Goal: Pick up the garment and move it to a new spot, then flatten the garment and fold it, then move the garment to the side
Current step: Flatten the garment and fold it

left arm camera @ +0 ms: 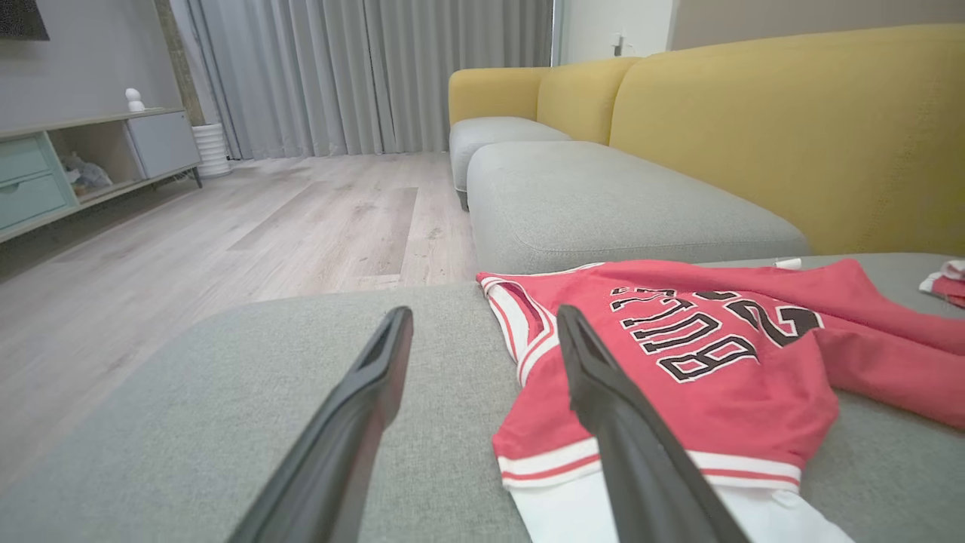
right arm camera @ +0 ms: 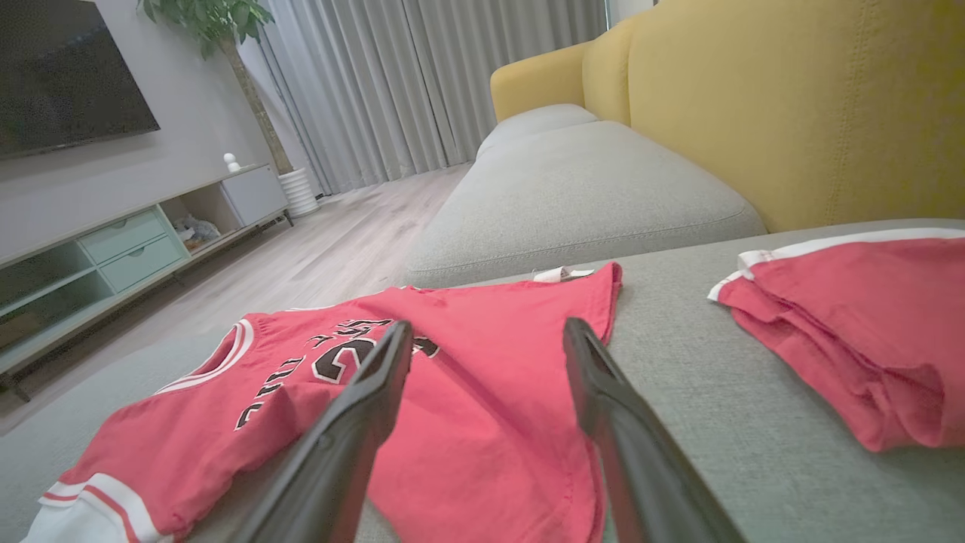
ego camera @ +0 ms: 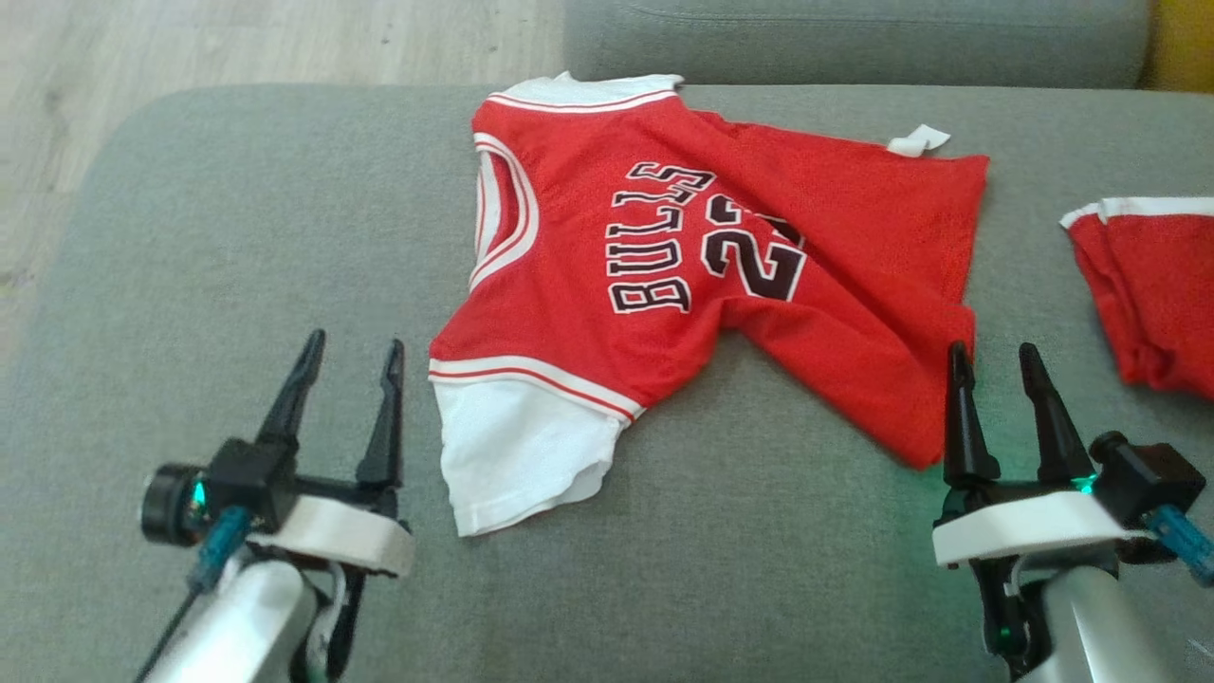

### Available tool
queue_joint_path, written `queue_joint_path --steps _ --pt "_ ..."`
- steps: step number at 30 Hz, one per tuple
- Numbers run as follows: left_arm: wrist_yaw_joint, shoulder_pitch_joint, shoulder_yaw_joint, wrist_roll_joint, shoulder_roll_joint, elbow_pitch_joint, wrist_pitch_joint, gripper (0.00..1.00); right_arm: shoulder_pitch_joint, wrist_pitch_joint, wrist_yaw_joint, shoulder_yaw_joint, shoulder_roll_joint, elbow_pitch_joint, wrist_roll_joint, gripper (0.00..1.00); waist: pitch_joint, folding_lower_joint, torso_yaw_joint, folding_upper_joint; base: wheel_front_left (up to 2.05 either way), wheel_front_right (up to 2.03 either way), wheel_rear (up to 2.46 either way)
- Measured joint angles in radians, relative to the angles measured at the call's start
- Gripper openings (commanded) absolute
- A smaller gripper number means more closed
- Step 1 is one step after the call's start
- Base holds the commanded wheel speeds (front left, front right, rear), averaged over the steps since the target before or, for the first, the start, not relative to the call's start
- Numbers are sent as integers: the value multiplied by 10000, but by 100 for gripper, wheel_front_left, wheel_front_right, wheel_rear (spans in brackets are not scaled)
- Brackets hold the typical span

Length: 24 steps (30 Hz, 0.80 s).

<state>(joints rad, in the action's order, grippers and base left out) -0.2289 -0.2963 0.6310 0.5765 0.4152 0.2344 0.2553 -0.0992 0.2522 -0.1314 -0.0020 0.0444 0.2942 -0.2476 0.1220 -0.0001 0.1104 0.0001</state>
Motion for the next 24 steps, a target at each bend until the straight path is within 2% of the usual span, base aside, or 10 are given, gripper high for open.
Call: queue_joint_path --steps 3,5,10,16,19,24 --pt "50 186 -286 -165 -330 -132 0 100 -9 -35 0 -44 0 2 153 100 96 0 79 0 0 0 0" --pt "192 175 -481 -360 -447 -176 0 100 -57 -174 0 -82 2 -2 690 100 202 1 104 0 0 0 0" --pt "546 174 -928 -771 -614 -157 0 100 -691 -880 0 -518 2 194 828 100 596 3 114 0 0 0 0" --pt "918 151 -1170 -965 -1003 12 0 100 -1634 -1877 0 -1043 6 1308 681 100 959 2 122 0 0 0 0" --pt "1087 144 -1279 -1143 -1185 144 0 100 -2040 -2299 0 -1022 6 1990 148 100 1110 3 143 -1 0 0 0" --pt "1312 124 -1434 -1333 -1379 309 0 100 -2499 -2500 0 -955 8 2794 -184 99 1255 3 190 0 0 0 0"
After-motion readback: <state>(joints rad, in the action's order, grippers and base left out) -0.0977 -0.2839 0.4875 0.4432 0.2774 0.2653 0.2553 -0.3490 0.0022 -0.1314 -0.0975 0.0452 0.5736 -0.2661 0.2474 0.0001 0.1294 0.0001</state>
